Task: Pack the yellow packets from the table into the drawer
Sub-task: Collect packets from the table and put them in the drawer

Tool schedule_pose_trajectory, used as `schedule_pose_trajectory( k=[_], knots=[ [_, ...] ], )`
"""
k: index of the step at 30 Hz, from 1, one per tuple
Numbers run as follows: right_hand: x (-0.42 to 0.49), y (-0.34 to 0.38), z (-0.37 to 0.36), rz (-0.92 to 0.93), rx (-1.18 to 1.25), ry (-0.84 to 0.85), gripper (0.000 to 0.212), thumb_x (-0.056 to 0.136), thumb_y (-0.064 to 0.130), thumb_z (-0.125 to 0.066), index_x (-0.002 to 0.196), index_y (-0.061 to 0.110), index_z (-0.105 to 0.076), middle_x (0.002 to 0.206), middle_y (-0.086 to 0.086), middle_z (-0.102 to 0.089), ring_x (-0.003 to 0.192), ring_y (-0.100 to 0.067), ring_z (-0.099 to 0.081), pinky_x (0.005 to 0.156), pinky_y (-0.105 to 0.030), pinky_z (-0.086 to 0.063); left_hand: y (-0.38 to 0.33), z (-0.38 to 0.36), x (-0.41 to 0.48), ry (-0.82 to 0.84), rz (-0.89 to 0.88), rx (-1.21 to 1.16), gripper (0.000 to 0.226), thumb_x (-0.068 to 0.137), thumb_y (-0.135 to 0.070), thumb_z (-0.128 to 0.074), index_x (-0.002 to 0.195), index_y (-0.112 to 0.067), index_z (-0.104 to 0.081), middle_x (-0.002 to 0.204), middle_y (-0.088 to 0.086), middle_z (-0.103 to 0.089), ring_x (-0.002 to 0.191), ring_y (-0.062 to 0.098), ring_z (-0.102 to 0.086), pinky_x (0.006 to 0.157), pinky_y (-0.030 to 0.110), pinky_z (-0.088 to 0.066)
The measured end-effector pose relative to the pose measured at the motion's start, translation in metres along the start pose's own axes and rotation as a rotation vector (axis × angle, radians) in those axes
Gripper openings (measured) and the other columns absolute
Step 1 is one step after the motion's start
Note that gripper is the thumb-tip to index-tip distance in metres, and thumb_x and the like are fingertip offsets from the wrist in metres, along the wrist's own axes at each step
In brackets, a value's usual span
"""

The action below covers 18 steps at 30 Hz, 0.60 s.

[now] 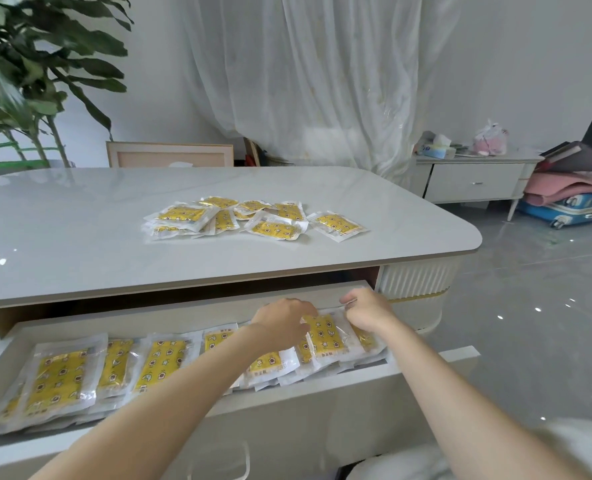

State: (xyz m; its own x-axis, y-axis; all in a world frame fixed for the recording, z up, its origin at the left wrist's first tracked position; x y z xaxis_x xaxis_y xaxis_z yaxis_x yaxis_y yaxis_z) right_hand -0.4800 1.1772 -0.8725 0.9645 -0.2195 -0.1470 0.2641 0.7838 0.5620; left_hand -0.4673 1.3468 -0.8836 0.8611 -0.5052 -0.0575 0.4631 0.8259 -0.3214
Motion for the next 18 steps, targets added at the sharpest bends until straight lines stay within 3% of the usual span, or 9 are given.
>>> schedule_pose_trajectory(
  k=[7, 11, 14, 18],
  knots=[
    [-0.026, 0.057, 0.042, 0.183, -0.022, -0.043, 0.027, 0.082, 0.016, -0.055, 0.096, 0.035, -0.069, 0.107, 0.007, -0.068, 0.098, -0.015, -0.063, 0.09, -0.034, -0.053, 0.006, 0.05, -0.035, -0.239, -0.028, 0.004, 0.032, 0.097, -0.021, -0.04, 0.121, -0.029, -0.059, 0.118, -0.012, -0.064, 0.102, 0.013, -0.062, 0.086, 0.033, -0.053],
    [-0.035, 0.087, 0.06, 0.25, 0.003, -0.131, 0.022, 0.085, 0.019, -0.057, 0.098, 0.032, -0.068, 0.094, 0.011, -0.062, 0.097, -0.015, -0.062, 0.087, -0.03, -0.049, 0.018, 0.081, -0.049, -0.348, 0.015, 0.012, 0.03, 0.097, -0.019, -0.04, 0.118, -0.026, -0.06, 0.114, -0.008, -0.065, 0.096, 0.012, -0.06, 0.082, 0.032, -0.053],
    [-0.032, 0.106, 0.062, 0.292, 0.017, -0.176, 0.025, 0.087, 0.017, -0.054, 0.105, 0.027, -0.068, 0.103, 0.007, -0.064, 0.098, -0.017, -0.061, 0.086, -0.03, -0.049, 0.034, 0.101, -0.052, -0.417, 0.072, 0.001, 0.028, 0.096, -0.019, -0.044, 0.121, -0.023, -0.057, 0.116, -0.006, -0.061, 0.098, 0.014, -0.058, 0.083, 0.031, -0.051],
    [-0.012, 0.125, 0.052, 0.362, 0.011, -0.13, 0.031, 0.088, 0.019, -0.057, 0.119, 0.024, -0.063, 0.121, 0.001, -0.061, 0.109, -0.019, -0.059, 0.089, -0.03, -0.047, 0.067, 0.119, -0.046, -0.475, 0.198, 0.017, 0.042, 0.096, -0.026, -0.048, 0.138, -0.022, -0.042, 0.138, 0.003, -0.044, 0.125, 0.024, -0.041, 0.1, 0.038, -0.04]
  ],
)
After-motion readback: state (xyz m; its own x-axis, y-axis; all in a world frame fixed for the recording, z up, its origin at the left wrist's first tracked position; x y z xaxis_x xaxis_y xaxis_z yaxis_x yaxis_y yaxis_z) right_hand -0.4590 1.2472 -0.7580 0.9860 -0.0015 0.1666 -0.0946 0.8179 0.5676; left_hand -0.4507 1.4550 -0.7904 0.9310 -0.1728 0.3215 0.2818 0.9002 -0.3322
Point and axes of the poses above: each hand's wrist, its own x-axis towards the middle knuckle, its own z-axis out of the back of the hand, y = z × x, the point moved 1 cm from there along x, towards the middle knuckle
